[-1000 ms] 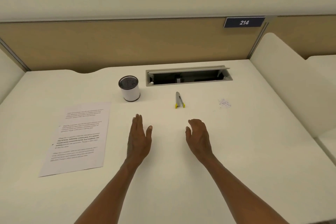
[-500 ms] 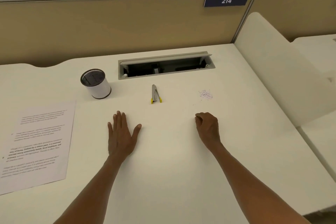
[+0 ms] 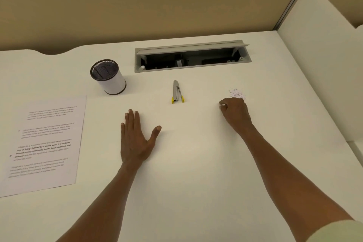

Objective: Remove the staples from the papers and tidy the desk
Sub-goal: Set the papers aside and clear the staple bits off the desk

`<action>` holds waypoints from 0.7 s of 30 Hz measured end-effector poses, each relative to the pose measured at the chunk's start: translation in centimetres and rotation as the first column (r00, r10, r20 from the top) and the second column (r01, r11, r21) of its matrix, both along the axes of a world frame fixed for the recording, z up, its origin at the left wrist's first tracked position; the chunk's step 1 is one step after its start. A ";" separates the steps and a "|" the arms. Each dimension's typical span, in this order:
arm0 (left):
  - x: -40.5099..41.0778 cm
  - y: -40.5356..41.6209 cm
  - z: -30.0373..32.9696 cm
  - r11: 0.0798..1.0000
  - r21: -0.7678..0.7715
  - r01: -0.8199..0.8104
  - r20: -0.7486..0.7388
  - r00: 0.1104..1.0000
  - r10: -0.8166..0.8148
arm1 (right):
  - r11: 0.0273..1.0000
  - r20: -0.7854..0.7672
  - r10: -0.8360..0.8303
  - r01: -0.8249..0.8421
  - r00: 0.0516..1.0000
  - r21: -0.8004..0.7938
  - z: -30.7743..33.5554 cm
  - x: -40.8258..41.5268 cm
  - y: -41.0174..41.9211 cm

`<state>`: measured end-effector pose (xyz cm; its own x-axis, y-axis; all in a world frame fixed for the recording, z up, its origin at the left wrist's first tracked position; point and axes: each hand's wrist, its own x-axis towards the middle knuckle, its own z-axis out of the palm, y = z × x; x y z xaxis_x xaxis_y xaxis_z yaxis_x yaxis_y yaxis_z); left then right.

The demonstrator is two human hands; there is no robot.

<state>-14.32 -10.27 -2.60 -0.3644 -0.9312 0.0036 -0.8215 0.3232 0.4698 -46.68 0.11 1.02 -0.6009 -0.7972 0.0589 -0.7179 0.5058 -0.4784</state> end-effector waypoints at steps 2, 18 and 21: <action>0.0 0.1 0.1 1.000 0.000 -0.005 0.002 1.000 0.005 | 0.999 0.010 0.002 -0.002 1.000 0.038 0.1 -0.3 -0.5; -0.3 -0.3 -0.2 1.000 0.001 -0.029 0.100 0.995 0.029 | 0.986 -0.143 0.097 -0.076 0.985 0.148 -0.4 0.0 -1.2; -0.4 -0.4 -0.3 1.000 -0.003 -0.021 0.119 0.993 0.021 | 0.991 0.019 0.028 -0.030 0.999 0.131 1.1 1.2 -2.8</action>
